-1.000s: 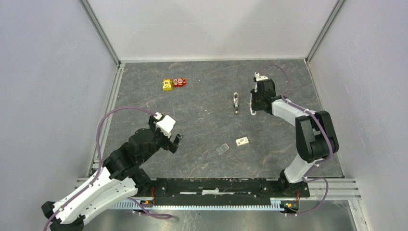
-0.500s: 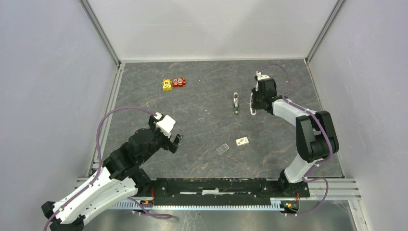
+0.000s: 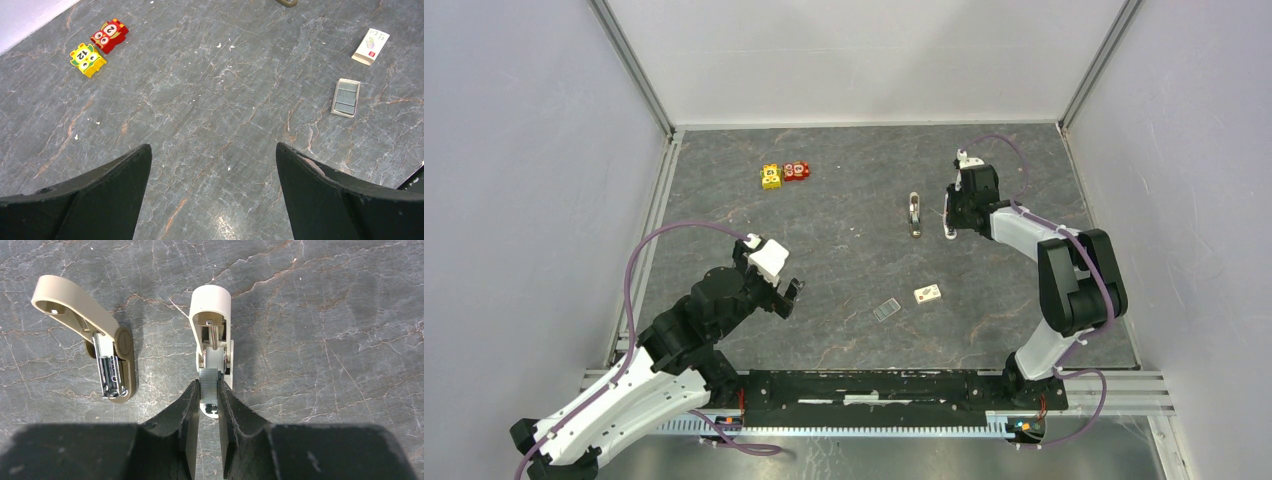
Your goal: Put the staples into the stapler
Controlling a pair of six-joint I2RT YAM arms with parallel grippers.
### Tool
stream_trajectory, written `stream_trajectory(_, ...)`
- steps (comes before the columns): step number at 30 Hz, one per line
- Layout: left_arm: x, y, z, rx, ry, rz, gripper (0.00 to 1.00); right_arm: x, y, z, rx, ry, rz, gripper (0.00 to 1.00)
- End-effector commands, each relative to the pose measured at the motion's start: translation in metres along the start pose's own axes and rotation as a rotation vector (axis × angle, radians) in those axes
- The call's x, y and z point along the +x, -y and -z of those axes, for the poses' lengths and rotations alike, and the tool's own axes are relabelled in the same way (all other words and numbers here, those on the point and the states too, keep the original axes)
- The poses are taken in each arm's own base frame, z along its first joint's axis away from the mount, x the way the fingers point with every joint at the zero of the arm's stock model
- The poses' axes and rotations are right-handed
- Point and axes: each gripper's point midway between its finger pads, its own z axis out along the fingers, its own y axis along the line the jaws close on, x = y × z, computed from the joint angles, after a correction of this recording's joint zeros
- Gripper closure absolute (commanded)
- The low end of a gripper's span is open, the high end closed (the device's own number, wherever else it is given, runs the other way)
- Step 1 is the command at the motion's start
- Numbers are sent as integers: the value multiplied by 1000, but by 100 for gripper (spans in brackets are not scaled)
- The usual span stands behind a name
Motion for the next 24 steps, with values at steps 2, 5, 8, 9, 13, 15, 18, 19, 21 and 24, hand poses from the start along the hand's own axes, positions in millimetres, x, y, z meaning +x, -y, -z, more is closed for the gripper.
stream_trajectory(2, -9, -6, -1, -22, 32, -35, 0, -1, 2, -6, 0, 16, -10, 76)
stream_trajectory(5, -9, -6, -1, -22, 33, -34, 0, -1, 4, -6, 5, 16, -11, 76)
stream_trajectory(8, -9, -6, -1, -21, 33, -34, 0, -1, 5, -6, 9, 16, -10, 76)
stream_trajectory(9, -10, -6, -1, -22, 33, -34, 0, -1, 5, -6, 9, 16, -11, 76)
stream_trajectory(13, -10, -6, -1, -22, 35, -34, 0, 0, 7, -6, 12, 14, -12, 76)
stream_trajectory(15, -10, -6, -1, -23, 34, -34, 0, 0, 6, -6, 8, 14, -13, 76)
stream_trajectory(18, -10, -6, -1, -22, 34, -34, 0, 1, 5, -6, 2, 13, -14, 76)
stream_trajectory(19, -10, -6, -1, -22, 35, -34, 0, 1, 5, -6, -1, 13, -14, 76)
stream_trajectory(21, -10, -6, -1, -22, 34, -33, 0, 2, 4, -7, -3, 10, -16, 76)
stream_trajectory(24, -10, -6, -1, -22, 34, -35, 0, 3, 4, -7, -5, 9, -16, 76)
